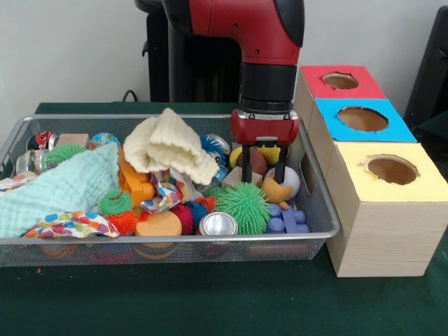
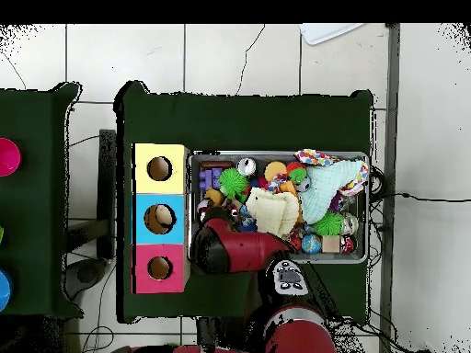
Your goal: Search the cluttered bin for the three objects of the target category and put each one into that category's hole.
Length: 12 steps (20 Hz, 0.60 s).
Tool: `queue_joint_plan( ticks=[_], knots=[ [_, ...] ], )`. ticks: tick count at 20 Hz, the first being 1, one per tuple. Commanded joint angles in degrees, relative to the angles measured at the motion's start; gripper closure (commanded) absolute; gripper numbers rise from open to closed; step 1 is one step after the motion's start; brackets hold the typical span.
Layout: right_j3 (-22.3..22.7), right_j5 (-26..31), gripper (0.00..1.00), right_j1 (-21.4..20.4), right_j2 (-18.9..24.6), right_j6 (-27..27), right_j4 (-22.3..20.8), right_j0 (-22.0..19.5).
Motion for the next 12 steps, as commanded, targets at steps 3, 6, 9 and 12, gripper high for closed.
queue_joint_plan(
  ticks=[3,6,9,12],
  knots=[
    [-1.94,-2.86,0.00,6.99,7.03,12.63,3.35,0.74],
    [-2.06,-2.83,0.00,7.51,7.44,12.19,3.52,0.47],
    [-2.17,-1.57,1.00,7.60,8.04,12.17,4.25,0.00],
    [-1.90,-0.08,1.00,7.05,9.56,11.76,3.93,-1.27]
  ],
)
